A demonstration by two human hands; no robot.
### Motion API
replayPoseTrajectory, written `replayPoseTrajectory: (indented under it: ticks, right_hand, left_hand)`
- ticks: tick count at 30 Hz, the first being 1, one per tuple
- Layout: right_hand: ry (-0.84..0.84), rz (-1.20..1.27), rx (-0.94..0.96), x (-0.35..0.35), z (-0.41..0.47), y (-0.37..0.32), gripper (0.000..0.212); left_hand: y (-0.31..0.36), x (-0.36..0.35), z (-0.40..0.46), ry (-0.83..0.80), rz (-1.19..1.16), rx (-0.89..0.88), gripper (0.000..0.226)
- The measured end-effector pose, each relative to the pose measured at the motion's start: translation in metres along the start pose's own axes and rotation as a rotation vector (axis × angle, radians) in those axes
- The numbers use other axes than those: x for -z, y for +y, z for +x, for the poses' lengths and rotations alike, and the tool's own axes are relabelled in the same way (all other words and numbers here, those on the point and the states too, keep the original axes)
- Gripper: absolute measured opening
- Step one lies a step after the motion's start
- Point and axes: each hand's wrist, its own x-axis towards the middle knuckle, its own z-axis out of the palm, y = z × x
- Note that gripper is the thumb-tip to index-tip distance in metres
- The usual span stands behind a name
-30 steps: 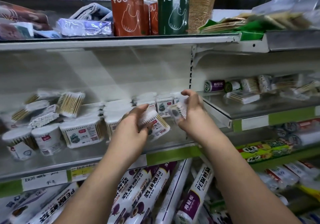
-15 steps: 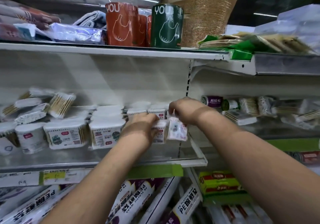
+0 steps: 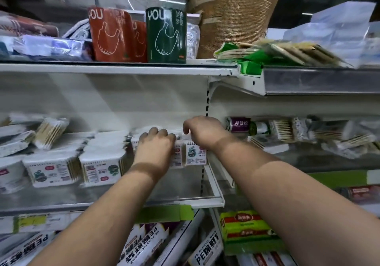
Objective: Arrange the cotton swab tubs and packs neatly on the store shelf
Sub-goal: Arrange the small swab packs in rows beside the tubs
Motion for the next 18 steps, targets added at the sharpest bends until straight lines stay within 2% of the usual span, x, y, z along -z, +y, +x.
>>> replayPoseTrajectory:
  ticks: [6, 9, 11, 13, 16, 18]
  right_hand:
    - [0.094, 0.096, -0.054, -0.002, -0.002, 0.005, 0.037]
    - [0.139, 0.153, -0.078, 0.002, -0.006, 0.004, 0.031]
    - [0.079, 0.184, -0.055, 0.008, -0.011, 0.001, 0.022]
    - [-0.046, 0.212, -0.004, 0.010, -0.018, -0.002, 0.017]
    - [-0.211, 0.245, 0.006, 0.005, -0.025, -0.004, 0.023]
    - [-0.262, 0.289, -0.012, 0.001, -0.026, -0.003, 0.030]
  left_hand:
    - [-0.004, -0.001, -0.003, 0.047, -0.044, 0.072, 0.049]
    - [-0.001, 0.001, -0.012, 0.043, -0.136, 0.116, 0.034]
    - [0.001, 0.001, -0.016, -0.028, -0.220, 0.149, 0.026]
    - [0.002, -0.002, -0.019, -0.122, -0.279, 0.142, 0.027]
    - [0.003, -0.009, -0.022, -0.210, -0.321, 0.106, 0.030]
    - [0.003, -0.011, -0.024, -0.235, -0.336, 0.092, 0.031]
